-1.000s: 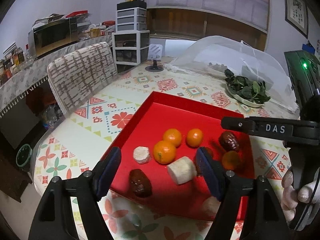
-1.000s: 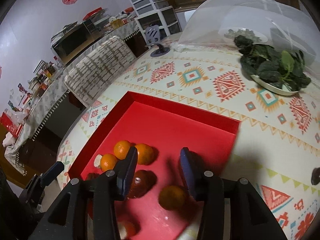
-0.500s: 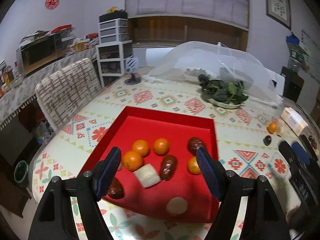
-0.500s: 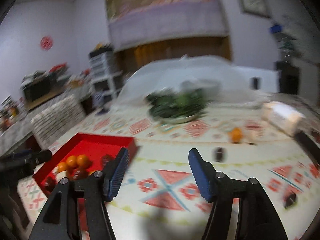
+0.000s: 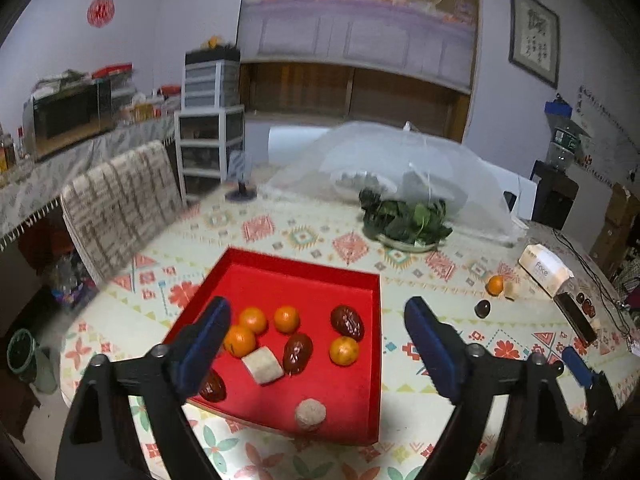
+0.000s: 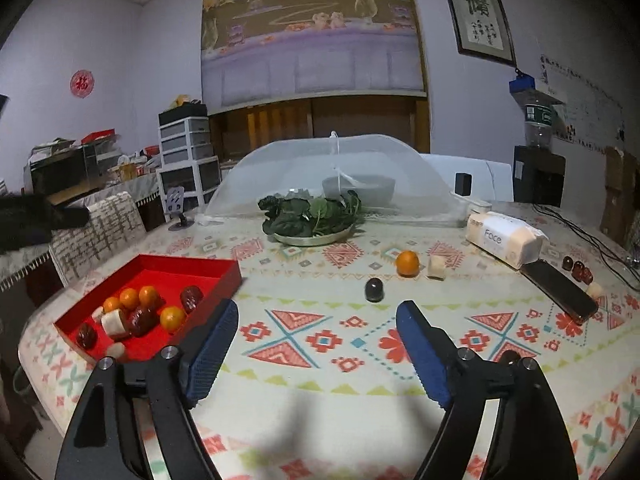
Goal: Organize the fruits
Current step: 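Move both tools back toward the dark plums on the tablecloth, then grasp a dark plum with the right tool while the left grasps another plum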
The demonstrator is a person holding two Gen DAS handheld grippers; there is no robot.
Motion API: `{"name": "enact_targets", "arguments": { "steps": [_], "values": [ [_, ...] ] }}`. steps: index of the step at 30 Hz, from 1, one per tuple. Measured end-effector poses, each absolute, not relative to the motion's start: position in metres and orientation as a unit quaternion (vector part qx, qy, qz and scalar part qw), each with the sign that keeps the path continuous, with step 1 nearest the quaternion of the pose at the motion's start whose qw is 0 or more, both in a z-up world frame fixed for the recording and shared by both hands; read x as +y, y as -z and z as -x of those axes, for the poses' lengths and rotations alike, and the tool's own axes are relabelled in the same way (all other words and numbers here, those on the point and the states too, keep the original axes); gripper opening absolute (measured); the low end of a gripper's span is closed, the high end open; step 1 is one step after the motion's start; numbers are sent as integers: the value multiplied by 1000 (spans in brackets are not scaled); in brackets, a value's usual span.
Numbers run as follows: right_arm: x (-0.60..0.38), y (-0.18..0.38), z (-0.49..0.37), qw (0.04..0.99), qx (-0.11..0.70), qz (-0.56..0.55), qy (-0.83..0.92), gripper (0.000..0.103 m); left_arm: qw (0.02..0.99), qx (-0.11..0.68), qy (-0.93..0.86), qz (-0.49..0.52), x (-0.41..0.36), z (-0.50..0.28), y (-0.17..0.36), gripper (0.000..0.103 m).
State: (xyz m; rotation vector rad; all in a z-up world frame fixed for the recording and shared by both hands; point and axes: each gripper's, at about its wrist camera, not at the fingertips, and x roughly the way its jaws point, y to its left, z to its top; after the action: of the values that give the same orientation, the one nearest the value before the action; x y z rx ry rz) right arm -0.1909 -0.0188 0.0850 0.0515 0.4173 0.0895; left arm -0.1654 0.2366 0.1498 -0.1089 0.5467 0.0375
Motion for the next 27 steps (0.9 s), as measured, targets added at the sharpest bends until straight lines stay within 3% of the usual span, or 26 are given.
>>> {"name": "enact_targets", "arguments": {
  "steps": [7, 13, 15, 18, 22, 27],
  "values": [
    [-127, -94, 172, 964, 247, -104, 2, 85, 948, 298, 57, 99, 204, 142, -132, 89],
    [-225, -59, 131, 914, 370, -165, 1, 83, 920, 352, 149, 82, 128, 98, -101, 89],
    [-236, -45, 125, 904, 394, -169, -9, 79, 913, 364, 172, 72, 105, 85, -91, 89],
    [-233, -34, 117, 896, 414, -157, -34, 76, 901, 385, 195, 50, 66, 62, -74, 78],
    [-223, -29, 112, 893, 428, -128, -58, 75, 894, 399, 204, 26, 27, 35, -59, 78],
    [-215, -19, 108, 886, 448, -97, -71, 67, 891, 410, 195, 14, 4, 2, -45, 78]
  ]
}}
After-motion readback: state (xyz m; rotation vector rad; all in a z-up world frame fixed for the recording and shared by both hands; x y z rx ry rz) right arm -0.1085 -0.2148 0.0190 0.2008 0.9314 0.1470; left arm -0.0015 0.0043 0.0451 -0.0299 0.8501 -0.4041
